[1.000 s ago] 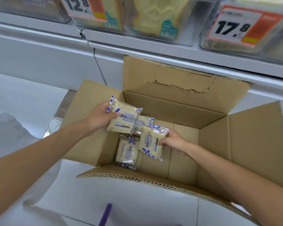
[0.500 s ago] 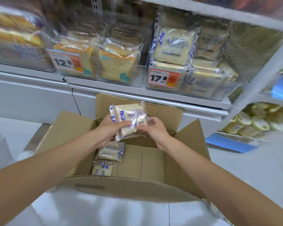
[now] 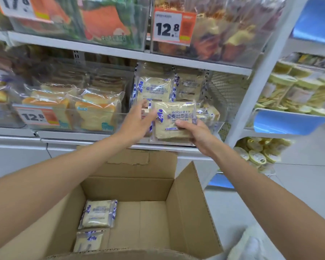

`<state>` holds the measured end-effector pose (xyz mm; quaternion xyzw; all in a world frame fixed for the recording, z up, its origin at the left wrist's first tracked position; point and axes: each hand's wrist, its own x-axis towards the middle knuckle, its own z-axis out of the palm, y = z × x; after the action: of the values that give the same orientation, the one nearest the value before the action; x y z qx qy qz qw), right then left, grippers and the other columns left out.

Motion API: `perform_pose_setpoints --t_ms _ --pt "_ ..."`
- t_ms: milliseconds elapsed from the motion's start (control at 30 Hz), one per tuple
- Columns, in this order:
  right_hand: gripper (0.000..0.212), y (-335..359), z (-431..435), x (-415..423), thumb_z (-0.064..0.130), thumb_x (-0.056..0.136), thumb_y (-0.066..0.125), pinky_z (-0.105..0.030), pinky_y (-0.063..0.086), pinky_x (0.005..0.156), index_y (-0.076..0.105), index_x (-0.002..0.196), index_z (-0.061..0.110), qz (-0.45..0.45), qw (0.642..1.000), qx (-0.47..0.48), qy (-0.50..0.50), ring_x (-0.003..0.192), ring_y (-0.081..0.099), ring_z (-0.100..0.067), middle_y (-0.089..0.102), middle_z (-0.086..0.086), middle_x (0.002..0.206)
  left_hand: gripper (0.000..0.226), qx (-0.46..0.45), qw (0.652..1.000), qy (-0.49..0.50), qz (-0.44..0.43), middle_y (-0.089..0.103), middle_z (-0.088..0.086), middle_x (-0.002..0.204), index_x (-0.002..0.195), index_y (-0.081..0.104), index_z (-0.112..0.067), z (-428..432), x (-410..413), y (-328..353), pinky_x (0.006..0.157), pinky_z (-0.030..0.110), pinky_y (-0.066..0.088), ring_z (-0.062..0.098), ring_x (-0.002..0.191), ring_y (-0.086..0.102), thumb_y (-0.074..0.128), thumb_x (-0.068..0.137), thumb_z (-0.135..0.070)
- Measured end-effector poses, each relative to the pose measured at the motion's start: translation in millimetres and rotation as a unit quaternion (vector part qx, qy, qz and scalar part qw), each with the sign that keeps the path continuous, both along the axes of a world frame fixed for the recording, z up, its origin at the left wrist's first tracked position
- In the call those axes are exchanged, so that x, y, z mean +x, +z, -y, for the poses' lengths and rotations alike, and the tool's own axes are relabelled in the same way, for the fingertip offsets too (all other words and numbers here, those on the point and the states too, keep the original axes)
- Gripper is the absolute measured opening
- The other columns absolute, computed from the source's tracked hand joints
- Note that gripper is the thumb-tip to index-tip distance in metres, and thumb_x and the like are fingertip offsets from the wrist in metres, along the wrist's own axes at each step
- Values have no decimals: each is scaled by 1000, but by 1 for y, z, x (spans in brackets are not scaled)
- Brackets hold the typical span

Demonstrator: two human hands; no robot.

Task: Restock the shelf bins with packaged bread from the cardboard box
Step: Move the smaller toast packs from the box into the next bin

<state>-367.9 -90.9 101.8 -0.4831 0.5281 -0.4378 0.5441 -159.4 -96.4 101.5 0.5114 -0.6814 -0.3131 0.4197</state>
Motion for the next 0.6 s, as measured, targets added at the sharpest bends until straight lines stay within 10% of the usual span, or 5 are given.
perform_pose_setpoints --t_ms 100,233,467,600 --pt "76 23 25 -33 31 61 88 -40 54 92 56 128 12 16 997 -51 -60 102 70 -22 73 -6 111 48 -152 957 11 246 31 4 157 149 35 -20 46 -14 9 121 42 19 22 146 24 39 100 -18" --pt "62 41 67 -62 27 68 86 -42 56 88 57 121 15 13 988 -83 -130 95 72 -21 74 -4 107 53 -248 848 39 466 15 4 163 153 26 -26 91 -17 4 121 48 -1 24 151 9 31 102 -39" --pt "57 38 121 -70 47 78 77 -36 46 103 62 120 12 -204 974 -91 -43 110 63 -14 68 2 115 57 -321 801 64 501 23 2 161 154 27 -27 116 -7 -25 120 52 10 24 149 19 28 99 -45" --pt "109 33 129 -72 44 72 83 -38 31 113 16 150 11 -223 947 -144 -179 137 37 -23 36 -6 150 57 -345 793 76 496 23 3 161 154 27 -26 116 -7 -27 120 52 11 25 149 19 27 100 -44"
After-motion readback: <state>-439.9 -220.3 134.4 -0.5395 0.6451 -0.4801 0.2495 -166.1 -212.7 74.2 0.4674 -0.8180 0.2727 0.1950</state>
